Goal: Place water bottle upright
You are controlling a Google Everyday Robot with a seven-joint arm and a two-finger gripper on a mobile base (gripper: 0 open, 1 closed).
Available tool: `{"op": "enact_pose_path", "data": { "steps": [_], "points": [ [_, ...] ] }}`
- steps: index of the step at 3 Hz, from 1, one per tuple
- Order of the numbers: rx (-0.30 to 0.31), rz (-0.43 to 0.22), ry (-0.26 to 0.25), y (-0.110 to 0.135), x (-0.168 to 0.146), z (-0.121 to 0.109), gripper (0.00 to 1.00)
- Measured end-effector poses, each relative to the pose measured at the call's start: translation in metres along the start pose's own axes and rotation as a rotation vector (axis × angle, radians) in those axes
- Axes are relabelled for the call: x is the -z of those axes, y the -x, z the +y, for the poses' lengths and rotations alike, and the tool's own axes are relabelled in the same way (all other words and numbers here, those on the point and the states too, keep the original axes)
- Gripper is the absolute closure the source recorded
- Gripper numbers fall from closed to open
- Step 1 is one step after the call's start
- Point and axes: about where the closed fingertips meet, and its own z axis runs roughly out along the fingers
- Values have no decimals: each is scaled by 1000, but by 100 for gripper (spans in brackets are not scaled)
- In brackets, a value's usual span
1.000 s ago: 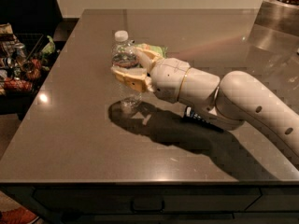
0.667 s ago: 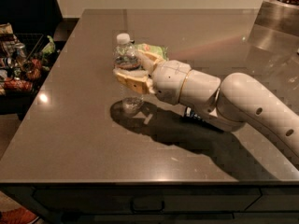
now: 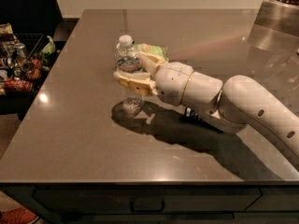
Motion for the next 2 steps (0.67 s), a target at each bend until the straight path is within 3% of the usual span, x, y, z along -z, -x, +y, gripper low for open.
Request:
{"op": "enact_pose_path", "data": {
  "steps": [1, 2],
  "points": [
    [7, -17, 9, -2, 1, 1, 0],
    [7, -17, 9, -2, 1, 1, 0]
  ]
}}
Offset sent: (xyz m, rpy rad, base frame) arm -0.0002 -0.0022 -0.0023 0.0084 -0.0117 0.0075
